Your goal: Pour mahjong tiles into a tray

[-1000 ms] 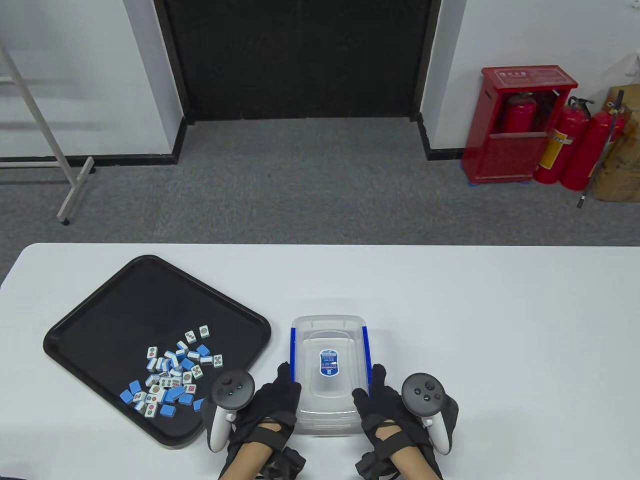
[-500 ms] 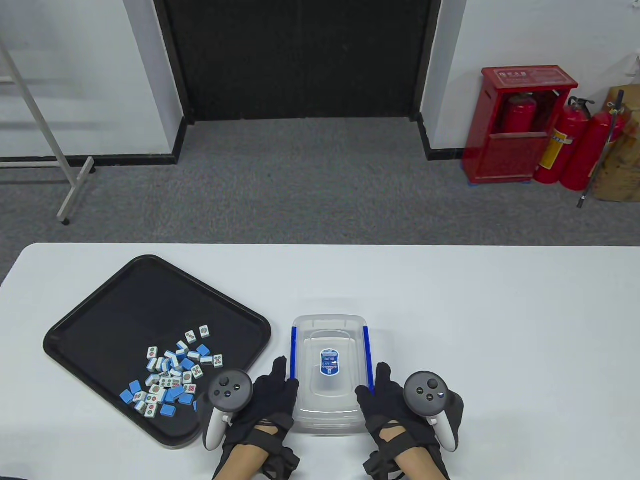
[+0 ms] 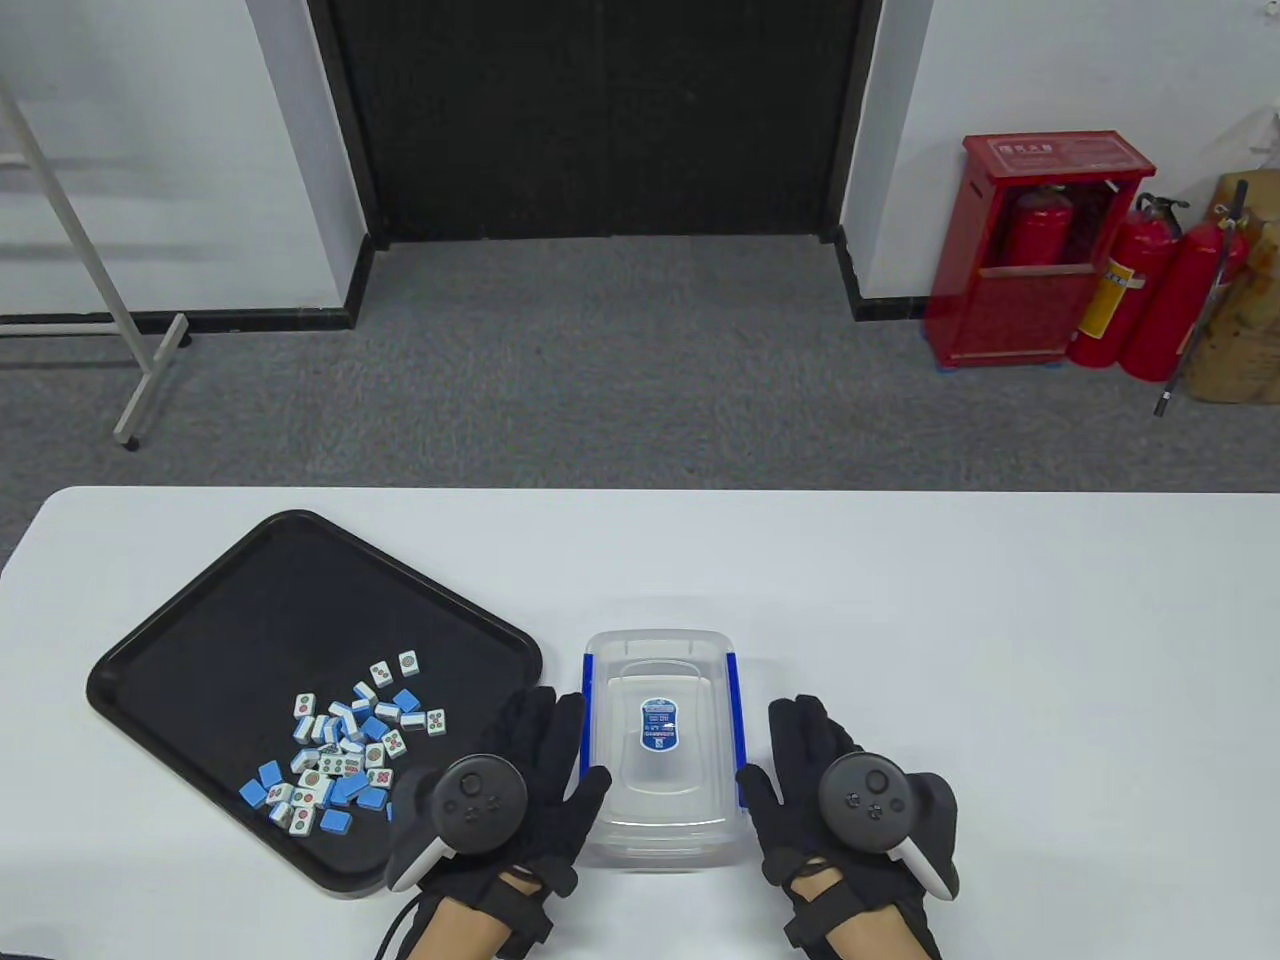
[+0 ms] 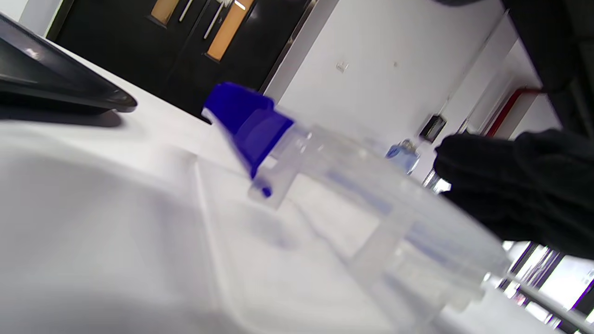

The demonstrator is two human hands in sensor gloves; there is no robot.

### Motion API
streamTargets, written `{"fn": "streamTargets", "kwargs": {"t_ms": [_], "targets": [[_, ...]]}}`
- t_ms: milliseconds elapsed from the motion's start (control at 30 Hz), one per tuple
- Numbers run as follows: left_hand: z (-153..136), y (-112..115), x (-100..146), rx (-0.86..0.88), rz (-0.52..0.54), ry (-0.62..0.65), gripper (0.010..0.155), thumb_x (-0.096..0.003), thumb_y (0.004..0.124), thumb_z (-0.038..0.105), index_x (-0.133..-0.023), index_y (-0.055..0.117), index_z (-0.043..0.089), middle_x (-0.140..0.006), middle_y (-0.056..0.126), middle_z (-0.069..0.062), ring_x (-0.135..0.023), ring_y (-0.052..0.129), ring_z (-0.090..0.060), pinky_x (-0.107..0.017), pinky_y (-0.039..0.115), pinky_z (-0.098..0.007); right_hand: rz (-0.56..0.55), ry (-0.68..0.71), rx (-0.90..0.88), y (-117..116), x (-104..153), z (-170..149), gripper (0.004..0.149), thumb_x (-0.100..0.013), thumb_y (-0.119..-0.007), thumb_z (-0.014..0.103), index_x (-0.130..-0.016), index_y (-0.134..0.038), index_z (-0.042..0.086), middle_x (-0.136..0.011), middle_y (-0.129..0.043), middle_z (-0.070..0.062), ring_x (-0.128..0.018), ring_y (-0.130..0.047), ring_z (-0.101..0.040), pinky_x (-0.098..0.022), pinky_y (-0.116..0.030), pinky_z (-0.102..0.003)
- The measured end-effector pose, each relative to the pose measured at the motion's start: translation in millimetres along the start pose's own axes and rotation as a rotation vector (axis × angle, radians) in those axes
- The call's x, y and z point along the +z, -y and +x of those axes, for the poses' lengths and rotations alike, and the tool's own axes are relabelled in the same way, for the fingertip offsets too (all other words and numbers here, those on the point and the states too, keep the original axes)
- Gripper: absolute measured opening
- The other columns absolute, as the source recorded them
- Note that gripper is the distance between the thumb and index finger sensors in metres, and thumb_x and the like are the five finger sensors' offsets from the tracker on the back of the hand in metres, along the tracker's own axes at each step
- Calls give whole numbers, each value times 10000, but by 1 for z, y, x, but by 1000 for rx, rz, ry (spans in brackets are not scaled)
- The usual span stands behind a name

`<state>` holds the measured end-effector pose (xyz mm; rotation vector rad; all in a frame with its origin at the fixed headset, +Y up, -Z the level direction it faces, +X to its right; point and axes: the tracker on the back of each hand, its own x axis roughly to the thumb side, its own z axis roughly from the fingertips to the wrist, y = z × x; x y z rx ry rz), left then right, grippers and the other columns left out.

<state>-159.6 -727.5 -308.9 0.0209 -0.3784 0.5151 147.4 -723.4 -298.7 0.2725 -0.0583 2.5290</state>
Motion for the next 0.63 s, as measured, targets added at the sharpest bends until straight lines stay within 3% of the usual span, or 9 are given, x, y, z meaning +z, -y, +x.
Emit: {"fn": "streamTargets", "kwargs": {"t_ms": [200, 633], "targets": [[-6, 6, 2, 11, -60, -50, 808, -528, 580, 672, -1148, 319, 224, -1203, 183, -101, -1074, 27, -341, -686, 116, -569, 67, -33, 111, -11, -2, -1, 737, -462, -624, 519, -1052, -354, 170, -1127, -200, -132, -1038, -234, -480, -670, -201, -697], [-10, 10, 4, 21, -72, -83, 794, -533, 581, 653, -1146, 315, 224, -1199, 174, -102, -1069, 13, -341, -680, 101, -565, 101, -73, 119, -16, -2, -3, 738, -459, -631, 510, -1048, -347, 166, -1119, -188, -143, -1034, -217, -475, -664, -185, -694]]}}
